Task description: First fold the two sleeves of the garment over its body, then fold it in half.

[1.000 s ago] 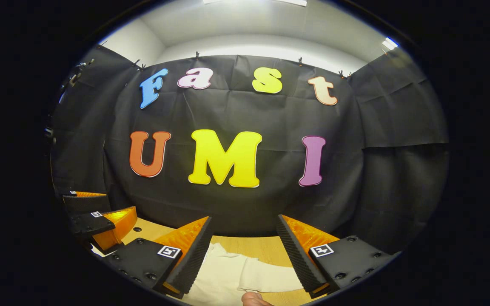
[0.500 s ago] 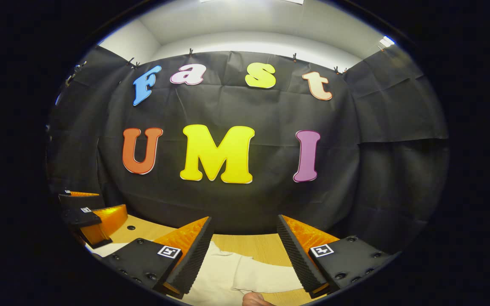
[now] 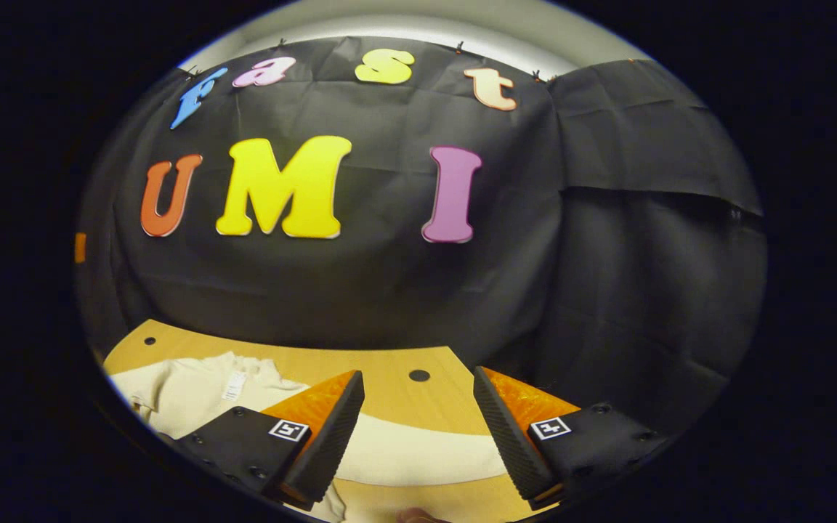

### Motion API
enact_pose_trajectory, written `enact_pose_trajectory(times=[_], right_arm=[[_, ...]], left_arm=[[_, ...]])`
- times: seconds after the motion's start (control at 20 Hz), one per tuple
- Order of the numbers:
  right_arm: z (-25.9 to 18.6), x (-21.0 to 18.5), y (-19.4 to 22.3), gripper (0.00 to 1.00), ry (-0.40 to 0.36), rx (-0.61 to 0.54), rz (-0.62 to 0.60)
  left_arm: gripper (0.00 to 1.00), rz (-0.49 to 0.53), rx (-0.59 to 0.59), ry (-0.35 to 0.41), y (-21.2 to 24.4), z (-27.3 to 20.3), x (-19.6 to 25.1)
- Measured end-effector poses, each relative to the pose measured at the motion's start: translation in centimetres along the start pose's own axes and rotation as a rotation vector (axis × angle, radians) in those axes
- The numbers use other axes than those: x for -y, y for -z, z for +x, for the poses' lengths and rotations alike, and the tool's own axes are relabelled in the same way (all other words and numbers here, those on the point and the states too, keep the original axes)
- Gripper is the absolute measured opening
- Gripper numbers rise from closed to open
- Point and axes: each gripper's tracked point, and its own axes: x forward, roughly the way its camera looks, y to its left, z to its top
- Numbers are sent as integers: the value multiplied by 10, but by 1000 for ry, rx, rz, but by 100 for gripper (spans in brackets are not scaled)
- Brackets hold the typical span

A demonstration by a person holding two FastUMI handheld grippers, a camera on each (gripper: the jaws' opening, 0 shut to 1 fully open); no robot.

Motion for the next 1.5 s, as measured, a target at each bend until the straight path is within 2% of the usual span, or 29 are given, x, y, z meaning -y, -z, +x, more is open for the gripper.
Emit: enact_pose_trajectory(times=[0.15, 0.45, 0.55, 0.6, 0.65, 0.75, 1.05, 1.15, 1.2, 1.3, 1.4, 1.5], right_arm=[[37, 59, 56, 95, 76, -127, -11], [108, 134, 171, 94, 132, -408, -7], [122, 152, 202, 94, 168, -497, 14], [128, 160, 214, 95, 184, -539, 16], [135, 156, 229, 95, 189, -576, 16], [142, 145, 251, 95, 164, -664, 33], [141, 143, 258, 89, 116, -773, 86], [144, 138, 260, 81, 104, -822, 139], [144, 136, 260, 70, 102, -848, 177], [143, 136, 261, 59, 124, -898, 263], [144, 138, 262, 55, 137, -940, 284], [142, 139, 263, 59, 136, -973, 267]], left_arm=[[98, -16, 21, -22, -8, -6, 10], [98, 68, 37, -88, -11, -18, 29], [98, 65, 52, -103, -15, -25, 33], [93, 49, 59, -98, -16, -25, 37], [98, 40, 53, -102, -13, -25, 42], [100, 38, 27, -127, -8, -27, 42], [98, 57, 43, -133, -12, -29, 45], [99, 31, 37, -137, -11, -25, 41], [98, 27, 40, -137, -11, -24, 39], [99, 30, 39, -132, -13, -20, 34], [99, 30, 43, -120, -12, -16, 29], [99, 29, 27, -105, -7, -11, 22]])
